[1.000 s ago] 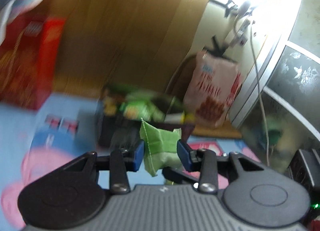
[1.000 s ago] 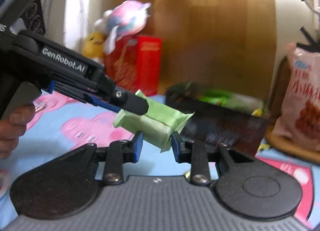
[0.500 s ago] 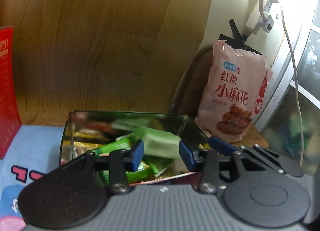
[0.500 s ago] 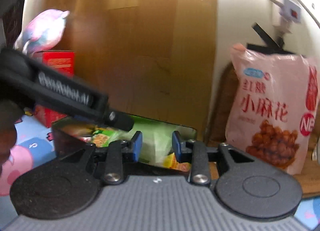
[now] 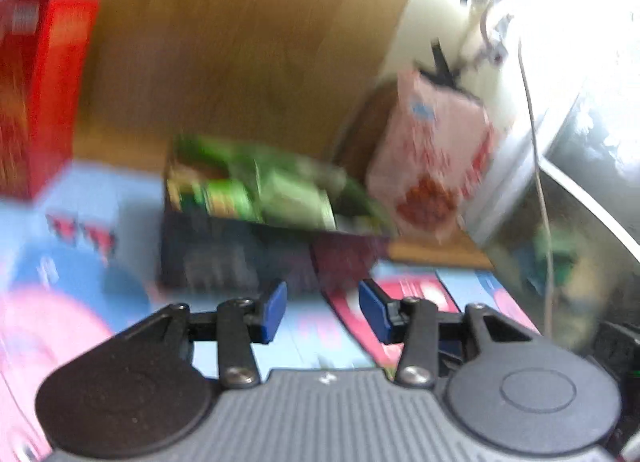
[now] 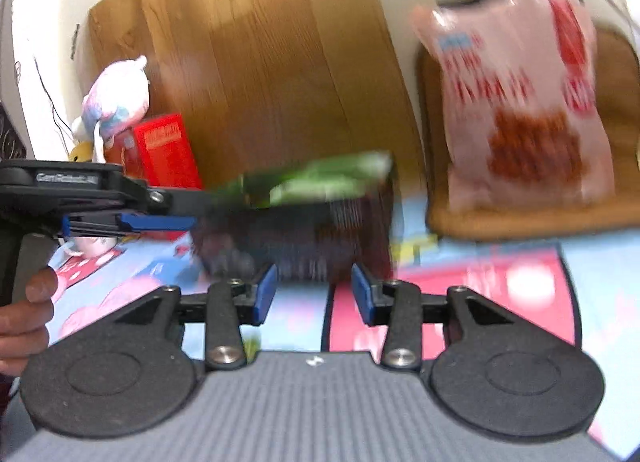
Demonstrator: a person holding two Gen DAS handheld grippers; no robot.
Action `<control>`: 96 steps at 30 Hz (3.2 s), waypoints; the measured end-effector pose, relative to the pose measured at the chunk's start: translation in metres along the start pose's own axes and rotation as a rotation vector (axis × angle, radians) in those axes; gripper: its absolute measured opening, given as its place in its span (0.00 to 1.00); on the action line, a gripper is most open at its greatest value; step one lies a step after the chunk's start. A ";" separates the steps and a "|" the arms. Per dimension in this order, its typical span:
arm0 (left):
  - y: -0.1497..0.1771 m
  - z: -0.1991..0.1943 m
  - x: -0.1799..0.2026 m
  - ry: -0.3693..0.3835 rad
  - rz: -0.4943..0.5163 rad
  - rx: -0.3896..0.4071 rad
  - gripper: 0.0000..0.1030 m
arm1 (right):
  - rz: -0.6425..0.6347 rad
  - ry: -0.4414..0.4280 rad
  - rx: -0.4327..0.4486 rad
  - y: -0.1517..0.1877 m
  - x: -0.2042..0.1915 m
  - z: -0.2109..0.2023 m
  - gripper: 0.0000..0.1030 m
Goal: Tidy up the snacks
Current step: 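Grasp the clear green candy bag with the left gripper, then carry the green candy bag into the tin and open the left gripper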
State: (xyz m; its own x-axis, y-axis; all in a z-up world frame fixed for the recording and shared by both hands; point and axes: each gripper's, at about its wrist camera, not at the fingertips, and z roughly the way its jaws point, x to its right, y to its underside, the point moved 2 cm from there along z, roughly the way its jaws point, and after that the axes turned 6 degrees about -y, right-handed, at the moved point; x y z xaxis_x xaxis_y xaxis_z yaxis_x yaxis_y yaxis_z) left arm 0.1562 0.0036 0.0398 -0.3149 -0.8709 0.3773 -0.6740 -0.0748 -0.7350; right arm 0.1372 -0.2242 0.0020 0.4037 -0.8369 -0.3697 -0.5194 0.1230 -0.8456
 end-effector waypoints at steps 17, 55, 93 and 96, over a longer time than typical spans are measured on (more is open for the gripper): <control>0.059 0.005 -0.003 0.004 -0.120 -0.182 0.22 | -0.140 0.025 -0.155 0.042 -0.049 -0.002 0.50; 0.076 -0.060 -0.070 0.029 -0.321 -0.158 0.20 | -0.447 -0.148 -0.200 0.066 -0.146 0.016 0.32; -0.066 0.019 -0.021 -0.234 0.019 0.090 0.30 | -0.458 0.038 0.101 -0.034 -0.088 0.071 0.42; -0.053 0.000 -0.012 -0.270 0.040 0.103 0.35 | -0.385 0.032 0.087 -0.019 -0.086 0.050 0.42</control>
State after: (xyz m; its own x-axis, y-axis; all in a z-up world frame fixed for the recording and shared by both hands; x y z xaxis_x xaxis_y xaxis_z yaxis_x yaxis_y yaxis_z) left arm 0.1957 0.0179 0.0738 -0.1416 -0.9709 0.1932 -0.5886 -0.0744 -0.8050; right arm 0.1502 -0.1282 0.0302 0.5318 -0.8469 -0.0080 -0.2683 -0.1595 -0.9501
